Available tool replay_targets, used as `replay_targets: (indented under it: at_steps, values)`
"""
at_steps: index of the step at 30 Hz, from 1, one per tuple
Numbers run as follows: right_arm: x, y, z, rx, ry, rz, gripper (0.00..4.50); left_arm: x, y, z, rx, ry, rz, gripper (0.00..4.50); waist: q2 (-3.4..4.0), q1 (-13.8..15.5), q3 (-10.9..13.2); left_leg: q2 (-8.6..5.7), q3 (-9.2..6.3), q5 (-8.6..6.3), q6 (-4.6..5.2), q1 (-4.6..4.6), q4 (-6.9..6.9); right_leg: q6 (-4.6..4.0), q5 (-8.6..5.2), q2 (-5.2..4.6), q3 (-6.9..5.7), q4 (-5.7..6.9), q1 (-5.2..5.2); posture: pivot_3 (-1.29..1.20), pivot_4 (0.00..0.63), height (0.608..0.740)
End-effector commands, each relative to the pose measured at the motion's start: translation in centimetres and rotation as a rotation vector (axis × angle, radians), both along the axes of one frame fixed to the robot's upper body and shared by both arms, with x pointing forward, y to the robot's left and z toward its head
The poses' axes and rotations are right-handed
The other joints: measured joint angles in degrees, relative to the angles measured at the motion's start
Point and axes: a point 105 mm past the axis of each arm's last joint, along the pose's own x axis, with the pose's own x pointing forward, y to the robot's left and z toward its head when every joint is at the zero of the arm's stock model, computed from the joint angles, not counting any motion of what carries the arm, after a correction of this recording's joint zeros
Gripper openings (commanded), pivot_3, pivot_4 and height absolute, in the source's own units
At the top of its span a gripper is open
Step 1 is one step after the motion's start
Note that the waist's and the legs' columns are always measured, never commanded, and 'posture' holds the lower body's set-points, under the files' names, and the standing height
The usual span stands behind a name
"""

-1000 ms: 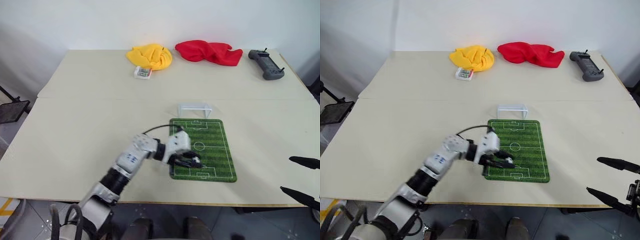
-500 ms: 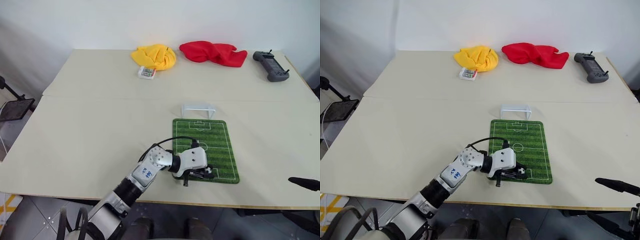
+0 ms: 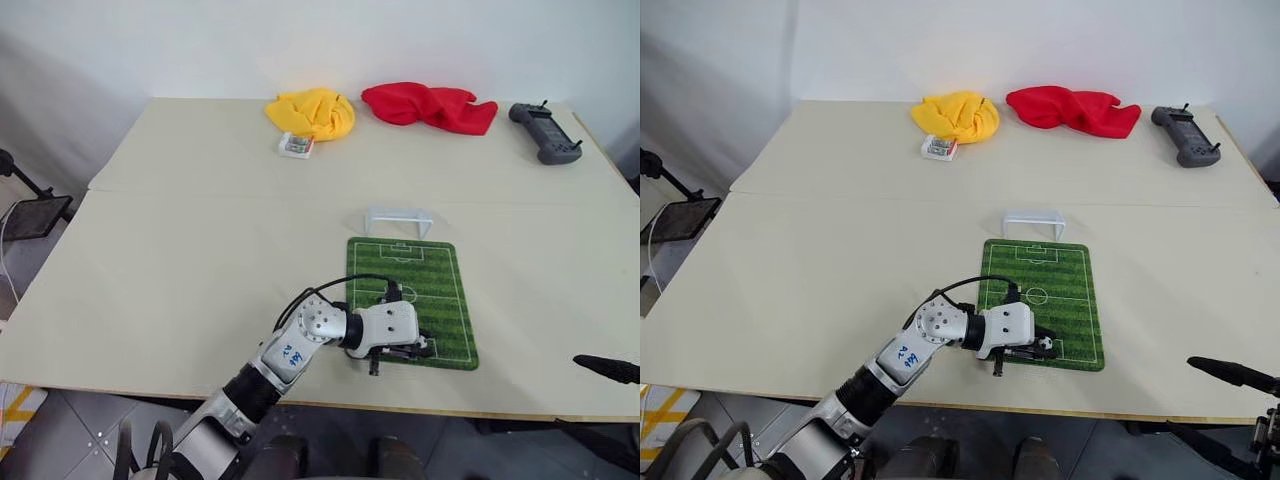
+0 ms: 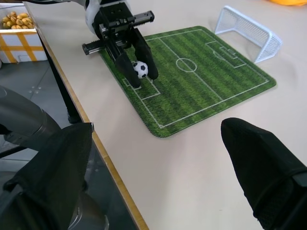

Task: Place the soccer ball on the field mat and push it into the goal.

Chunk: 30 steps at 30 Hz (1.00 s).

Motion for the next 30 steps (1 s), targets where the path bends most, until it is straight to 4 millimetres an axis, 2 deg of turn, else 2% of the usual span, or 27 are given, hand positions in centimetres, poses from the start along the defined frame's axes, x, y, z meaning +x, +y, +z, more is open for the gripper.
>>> replay_targets:
  at_steps: [1,8,9,13,19,22,24,27,30]
  values:
    - [-0.1,-0.1,0.3,0.0,-0.027,-0.005,4.5,-0.7,-0.4,0.8,-0.02,-0.032,-0.025,0.85,0.0,0.0,0.0,0.0,0.0,0.0,0.0,0.0,0.01,0.0,0.0,0.0,0.0,0.0,0.0,0.0,0.15,0.74]
    - [-0.1,-0.1,0.3,0.002,-0.029,-0.007,4.5,-0.2,-0.3,0.6,-0.02,-0.031,0.0,0.85,0.02,0.0,-0.01,0.0,0.0,0.0,0.0,0.0,0.01,0.0,0.0,0.0,0.0,0.0,0.0,0.0,0.15,0.74]
    - [-0.1,0.0,0.2,0.004,-0.028,-0.008,4.5,-0.1,-0.3,0.6,-0.018,-0.036,0.004,1.57,0.02,0.0,-0.01,0.0,0.0,0.0,0.0,0.0,0.01,0.0,0.0,0.0,0.0,0.0,0.0,0.0,0.15,0.74]
    - [0.0,0.1,0.2,0.008,-0.03,-0.008,4.5,-0.2,-0.4,0.6,-0.023,-0.041,-0.001,2.66,0.02,0.0,-0.01,0.0,0.0,0.0,0.0,0.0,0.01,0.0,0.0,0.0,0.0,0.0,0.0,0.0,0.15,0.74]
    - [0.1,0.3,0.0,0.015,-0.027,-0.006,4.5,-0.2,-0.6,1.4,-0.064,-0.051,0.003,2.66,0.03,0.0,-0.02,0.0,0.0,0.0,0.0,0.0,0.01,0.0,0.0,0.0,0.0,0.01,0.0,0.0,0.15,0.74]
    - [0.2,0.4,-0.1,0.019,-0.026,-0.004,4.5,-0.1,-0.7,2.3,-0.106,-0.07,-0.002,2.66,0.03,-0.01,-0.02,0.0,0.0,0.0,0.0,0.0,0.01,0.0,0.0,0.0,0.0,0.01,0.0,0.0,0.15,0.74]
    - [0.3,0.5,-0.2,0.022,-0.025,-0.002,4.5,-0.1,-0.5,3.6,-0.164,-0.081,-0.005,2.66,0.03,-0.01,-0.02,0.0,0.0,0.0,0.0,0.0,0.01,0.0,0.0,0.0,0.0,0.01,0.0,0.0,0.15,0.74]
    - [0.5,0.5,-0.2,0.026,-0.028,0.001,4.5,-0.2,0.3,6.0,-0.274,-0.1,-0.026,2.66,0.04,-0.04,-0.02,0.0,0.0,0.0,0.0,0.0,0.02,0.0,0.0,0.0,0.0,0.02,0.0,0.0,0.15,0.74]
    - [1.0,0.6,0.4,0.055,-0.08,0.0,4.5,0.4,3.0,7.7,-0.336,-0.077,0.004,2.66,0.07,-0.25,-0.04,0.02,0.0,0.0,0.0,0.02,0.02,0.0,0.0,0.0,0.0,0.05,0.0,0.0,0.15,0.74]
